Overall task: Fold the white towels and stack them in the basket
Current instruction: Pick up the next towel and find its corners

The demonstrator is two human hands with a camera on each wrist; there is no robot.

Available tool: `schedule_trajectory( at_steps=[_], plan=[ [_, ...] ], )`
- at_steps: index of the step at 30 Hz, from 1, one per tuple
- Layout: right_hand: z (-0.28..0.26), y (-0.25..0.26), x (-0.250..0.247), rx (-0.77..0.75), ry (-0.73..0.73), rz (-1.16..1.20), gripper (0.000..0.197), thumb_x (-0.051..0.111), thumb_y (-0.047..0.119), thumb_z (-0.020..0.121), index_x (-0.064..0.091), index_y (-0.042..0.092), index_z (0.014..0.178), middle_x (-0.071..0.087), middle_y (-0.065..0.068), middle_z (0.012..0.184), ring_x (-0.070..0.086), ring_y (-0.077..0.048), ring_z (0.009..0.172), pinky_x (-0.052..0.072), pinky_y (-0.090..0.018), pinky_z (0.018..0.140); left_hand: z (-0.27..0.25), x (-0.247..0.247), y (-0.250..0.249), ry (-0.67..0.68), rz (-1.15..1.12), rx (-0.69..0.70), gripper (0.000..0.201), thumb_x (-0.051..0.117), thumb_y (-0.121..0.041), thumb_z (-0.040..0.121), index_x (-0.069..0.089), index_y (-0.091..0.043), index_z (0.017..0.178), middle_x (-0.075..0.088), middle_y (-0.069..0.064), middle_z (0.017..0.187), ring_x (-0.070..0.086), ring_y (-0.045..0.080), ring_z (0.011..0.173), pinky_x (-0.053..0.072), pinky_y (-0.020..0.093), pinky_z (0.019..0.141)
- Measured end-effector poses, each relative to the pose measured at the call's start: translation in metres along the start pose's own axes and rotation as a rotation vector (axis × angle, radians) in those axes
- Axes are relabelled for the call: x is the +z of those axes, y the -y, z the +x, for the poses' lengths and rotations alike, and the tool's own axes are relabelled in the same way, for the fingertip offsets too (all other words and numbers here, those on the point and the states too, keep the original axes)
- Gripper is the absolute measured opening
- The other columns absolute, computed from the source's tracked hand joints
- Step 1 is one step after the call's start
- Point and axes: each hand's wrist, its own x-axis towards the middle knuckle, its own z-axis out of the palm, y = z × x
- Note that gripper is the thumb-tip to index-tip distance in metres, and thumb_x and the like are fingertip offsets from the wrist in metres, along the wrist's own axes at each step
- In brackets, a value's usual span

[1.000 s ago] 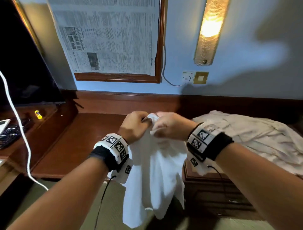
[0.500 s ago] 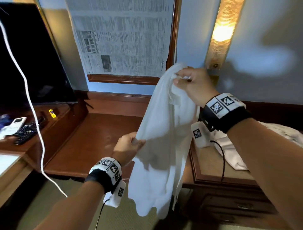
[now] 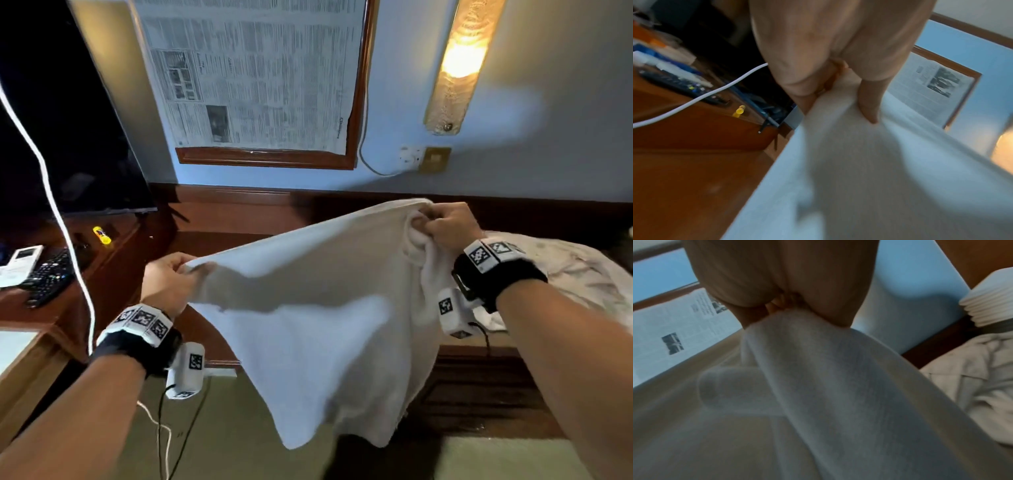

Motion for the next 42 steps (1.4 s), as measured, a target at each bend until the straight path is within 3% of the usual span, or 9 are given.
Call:
schedule_trajectory(
  at_steps=[6,14,17,22,25,27,30,36,42],
  plan=[
    [-0.033,-0.042,0.029,0.181,-0.059,0.089,0.021,0.070,0.009,0.088,0.071,0.023,0.074,0.068,0.005,0.073,0.062,-0.008,0.070,0.050,-0.017,0.067,0.019,-0.022,0.029,0.056,-0.072,-0.117,0.020,0.083,-0.020,0.081,0.077,-0.037,0.070,0.072,-0.009,0.066,0.066,0.018,0.072,0.054,0.031,0.073],
    [-0.099,-0.109,0.068,0.388,-0.023,-0.118,0.013,0.067,0.018,0.090,0.071,0.013,0.079,0.061,-0.005,0.066,0.054,-0.007,0.053,0.042,-0.013,0.049,0.007,-0.023,0.090,0.021,0.115,-0.198,0.017,0.067,-0.030,0.095,0.074,-0.018,0.104,0.068,0.007,0.095,0.060,0.021,0.090,0.050,0.021,0.070],
    [-0.129,-0.145,0.069,0.513,-0.087,-0.282,0.013,0.066,0.020,0.087,0.073,0.008,0.089,0.065,-0.018,0.081,0.062,-0.030,0.077,0.045,-0.029,0.069,0.005,-0.040,0.124,0.068,0.357,-0.350,0.034,0.067,-0.042,0.087,0.076,-0.020,0.112,0.071,0.015,0.114,0.061,0.036,0.113,0.050,0.041,0.097],
    [-0.166,-0.170,0.064,0.700,-0.272,-0.381,0.024,0.063,0.020,0.089,0.074,0.010,0.109,0.070,-0.022,0.108,0.063,-0.039,0.103,0.049,-0.040,0.087,-0.007,-0.073,0.145,0.008,0.538,-0.476,0.037,0.063,-0.039,0.095,0.073,-0.014,0.119,0.067,0.024,0.123,0.061,0.043,0.113,0.048,0.047,0.100],
    [-0.161,-0.156,0.060,0.738,-0.398,-0.296,0.027,0.061,0.022,0.088,0.073,0.012,0.111,0.070,-0.018,0.108,0.062,-0.036,0.102,0.048,-0.038,0.085,-0.001,-0.088,0.151,-0.092,0.479,-0.522,0.040,0.057,-0.050,0.089,0.076,-0.022,0.110,0.073,0.017,0.105,0.071,0.036,0.092,0.058,0.049,0.089],
    [-0.150,-0.141,0.060,0.718,-0.497,-0.177,0.027,0.058,0.019,0.089,0.072,0.008,0.108,0.070,-0.015,0.102,0.061,-0.034,0.093,0.045,-0.035,0.079,0.005,-0.089,0.147,-0.150,0.371,-0.529,0.043,0.048,-0.051,0.092,0.072,-0.018,0.103,0.073,0.014,0.088,0.070,0.024,0.062,0.063,0.037,0.061],
    [-0.130,-0.128,0.068,0.700,-0.655,-0.026,0.035,0.047,0.018,0.083,0.071,0.009,0.107,0.070,-0.017,0.095,0.063,-0.037,0.084,0.052,-0.038,0.076,0.015,-0.080,0.131,-0.260,0.106,-0.513,0.044,0.034,-0.048,0.098,0.063,-0.016,0.106,0.071,0.011,0.090,0.066,0.016,0.046,0.046,0.021,0.032],
    [-0.103,-0.156,0.080,0.736,-0.746,0.194,0.038,0.032,0.024,0.070,0.062,0.023,0.094,0.071,-0.013,0.084,0.070,-0.036,0.068,0.060,-0.054,0.063,0.031,-0.072,0.129,-0.384,-0.325,-0.560,0.044,0.028,-0.053,0.098,0.058,-0.025,0.083,0.071,-0.007,0.082,0.072,0.014,0.070,0.052,0.034,0.066],
    [-0.067,-0.106,0.094,0.726,-0.850,0.401,0.035,0.031,0.011,0.081,0.060,0.024,0.096,0.067,-0.012,0.092,0.068,-0.032,0.076,0.061,-0.048,0.067,0.041,-0.054,0.092,-0.529,-0.529,-0.487,0.033,0.035,-0.034,0.107,0.058,-0.019,0.126,0.068,-0.002,0.083,0.075,0.017,0.079,0.058,0.035,0.067]
  ],
)
